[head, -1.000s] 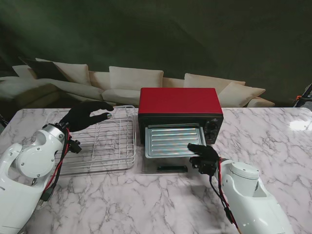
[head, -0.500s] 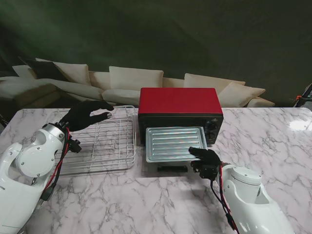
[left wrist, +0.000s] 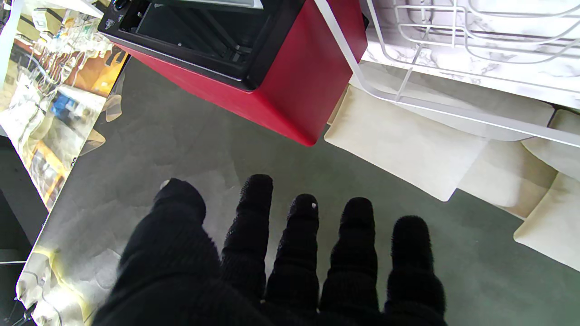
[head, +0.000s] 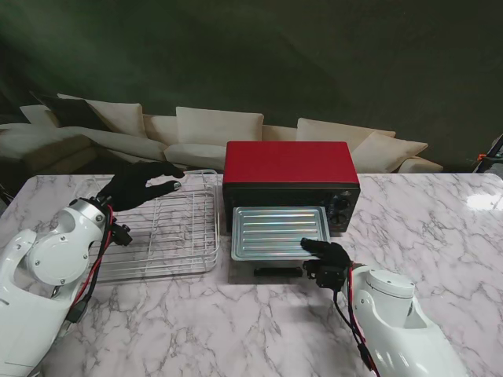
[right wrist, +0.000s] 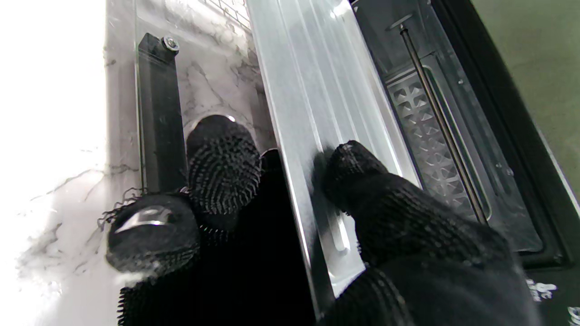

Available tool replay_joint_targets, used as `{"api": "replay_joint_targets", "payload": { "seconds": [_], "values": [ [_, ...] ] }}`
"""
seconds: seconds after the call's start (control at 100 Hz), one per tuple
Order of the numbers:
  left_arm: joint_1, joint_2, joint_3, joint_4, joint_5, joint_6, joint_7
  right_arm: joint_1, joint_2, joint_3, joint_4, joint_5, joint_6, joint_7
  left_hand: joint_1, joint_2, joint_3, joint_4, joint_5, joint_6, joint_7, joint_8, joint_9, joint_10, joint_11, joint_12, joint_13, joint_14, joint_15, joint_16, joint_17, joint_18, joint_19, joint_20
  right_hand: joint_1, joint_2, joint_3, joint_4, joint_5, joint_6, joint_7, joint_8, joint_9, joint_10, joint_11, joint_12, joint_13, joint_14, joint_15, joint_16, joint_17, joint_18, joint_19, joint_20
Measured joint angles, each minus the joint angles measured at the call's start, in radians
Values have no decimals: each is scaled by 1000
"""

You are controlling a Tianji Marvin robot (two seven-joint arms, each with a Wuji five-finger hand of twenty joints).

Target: Slide the trays into the oven

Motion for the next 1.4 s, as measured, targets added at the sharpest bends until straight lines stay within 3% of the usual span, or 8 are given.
{"api": "replay_joint_targets", "payload": {
  "seconds": [0.62,1.4],
  "values": [
    [-1,0,3,0,1,0,-1,1,-15,-9,28,35,-28,-46,0,0,0,0,0,0,0,0,0,0,0,0,0,0,0,0,0,0,0,0,0,0,0,0,0,0,0,0,0,0,0,0,0,0,0,0,0,0,0,0],
    [4,0,2,0,7,3,-1,40,-22,-22,70,45,-41,-45,0,0,0,0,0,0,0,0,0,0,0,0,0,0,0,0,0,0,0,0,0,0,0,0,0,0,0,0,0,0,0,-1,0,2,0,0,2,11,-4,1]
  ]
}}
